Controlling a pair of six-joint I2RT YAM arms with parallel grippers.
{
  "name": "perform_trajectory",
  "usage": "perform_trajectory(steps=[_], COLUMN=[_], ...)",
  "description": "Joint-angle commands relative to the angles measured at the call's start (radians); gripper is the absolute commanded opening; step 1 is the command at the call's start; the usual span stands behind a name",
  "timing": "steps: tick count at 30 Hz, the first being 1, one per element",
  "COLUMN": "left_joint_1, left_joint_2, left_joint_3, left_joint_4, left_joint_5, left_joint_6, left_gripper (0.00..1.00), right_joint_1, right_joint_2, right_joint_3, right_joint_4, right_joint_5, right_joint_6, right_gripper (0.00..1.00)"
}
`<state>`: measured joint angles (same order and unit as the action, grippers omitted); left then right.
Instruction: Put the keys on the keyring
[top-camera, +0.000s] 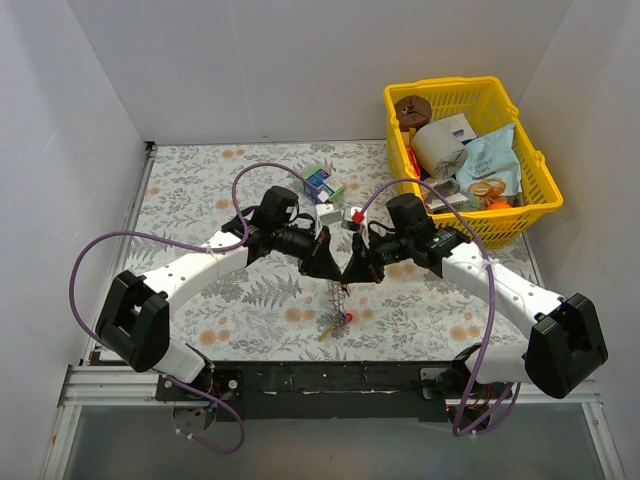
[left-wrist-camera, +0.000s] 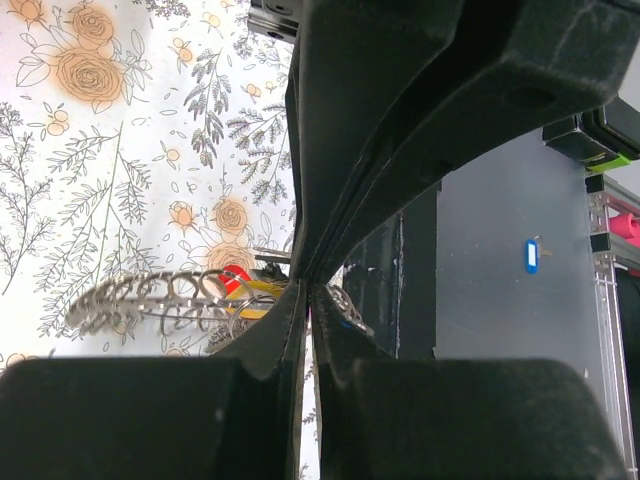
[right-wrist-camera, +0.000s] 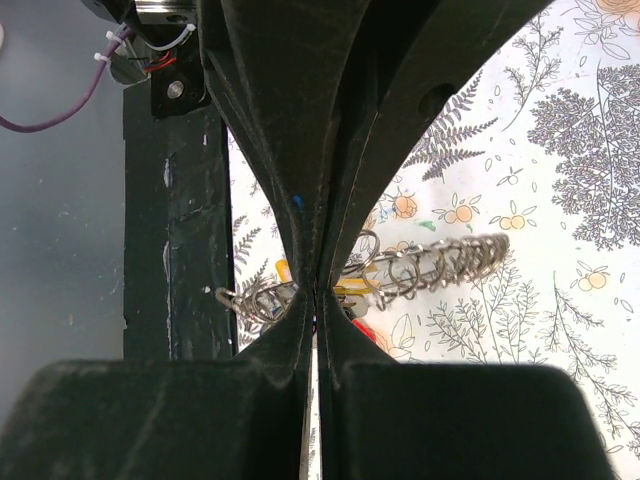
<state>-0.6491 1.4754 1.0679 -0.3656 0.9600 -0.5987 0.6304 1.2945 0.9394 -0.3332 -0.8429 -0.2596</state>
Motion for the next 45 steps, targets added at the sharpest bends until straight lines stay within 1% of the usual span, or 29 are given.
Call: perform_trajectory(steps=[1, 2, 3, 5, 6, 8, 9, 11, 12, 15, 18, 21, 25, 28, 32, 33, 34, 37, 45], left_joint_1=[-0.011, -0.011, -0.011, -0.011, -0.011, -0.011, -0.011, -0.011, -0.011, -0.011, -0.011, -0.011, -0.011, -0.011, -0.012, -0.014, -0.012, -0.012, -0.012], left_joint_2=[-0.033, -0.044, -0.050, -0.064, -0.081, -0.098, -0.118, -0.138, -0.148, -0.181, -0.204, -0.210, -0.202, -0.188, -0.184, -0.185, -0.191, -0.194, -0.185], left_joint_3=[0.006, -0.008, -0.019, -0.035, -0.055, -0.078, -0.101, -0.131, -0.146, -0.212, -0.269, -0.319, -0.371, -0.407, -0.473, -0.512, -0.529, -0.583, -0.631], left_joint_4=[0.030, 0.057, 0.071, 0.117, 0.134, 0.189, 0.210, 0.270, 0.296, 0.393, 0.471, 0.539, 0.641, 0.700, 0.861, 0.896, 0.969, 1.071, 1.179], left_joint_5=[-0.053, -0.058, -0.063, -0.078, -0.087, -0.108, -0.113, -0.136, -0.139, -0.159, -0.188, -0.211, -0.241, -0.245, -0.260, -0.264, -0.270, -0.285, -0.294], left_joint_6=[-0.042, -0.052, -0.059, -0.084, -0.095, -0.121, -0.127, -0.139, -0.154, -0.188, -0.208, -0.233, -0.260, -0.273, -0.292, -0.296, -0.299, -0.299, -0.288], left_gripper=[0.00, 0.00, 0.00, 0.00, 0.00, 0.00, 0.00, 0.00, 0.00, 0.00, 0.00, 0.00, 0.00, 0.00, 0.00, 0.00, 0.00, 0.00, 0.00], right_joint_1=[0.031, 0.031, 0.031, 0.031, 0.031, 0.031, 0.031, 0.029, 0.031, 0.025, 0.008, -0.015, -0.063, -0.087, -0.103, -0.103, -0.107, -0.116, -0.136], right_joint_2=[-0.044, -0.050, -0.052, -0.067, -0.072, -0.092, -0.099, -0.129, -0.138, -0.173, -0.198, -0.198, -0.196, -0.195, -0.192, -0.192, -0.192, -0.190, -0.156], right_joint_3=[0.009, 0.007, 0.004, -0.001, -0.005, -0.013, -0.019, -0.045, -0.056, -0.091, -0.125, -0.148, -0.186, -0.200, -0.226, -0.231, -0.243, -0.261, -0.289], right_joint_4=[0.091, 0.097, 0.103, 0.118, 0.125, 0.146, 0.157, 0.198, 0.210, 0.258, 0.304, 0.324, 0.402, 0.413, 0.442, 0.450, 0.468, 0.499, 0.545], right_joint_5=[-0.042, -0.039, -0.033, -0.021, -0.009, 0.007, 0.030, 0.059, 0.074, 0.109, 0.143, 0.160, 0.122, 0.097, 0.059, 0.047, 0.036, 0.001, -0.054], right_joint_6=[0.000, 0.002, 0.006, 0.014, 0.017, 0.034, 0.043, 0.066, 0.081, 0.123, 0.160, 0.200, 0.252, 0.276, 0.284, 0.290, 0.292, 0.298, 0.298], right_gripper=[0.03, 0.07, 0.15, 0.21, 0.28, 0.35, 0.43, 0.50, 0.55, 0.62, 0.65, 0.65, 0.64, 0.63, 0.62, 0.63, 0.63, 0.63, 0.62])
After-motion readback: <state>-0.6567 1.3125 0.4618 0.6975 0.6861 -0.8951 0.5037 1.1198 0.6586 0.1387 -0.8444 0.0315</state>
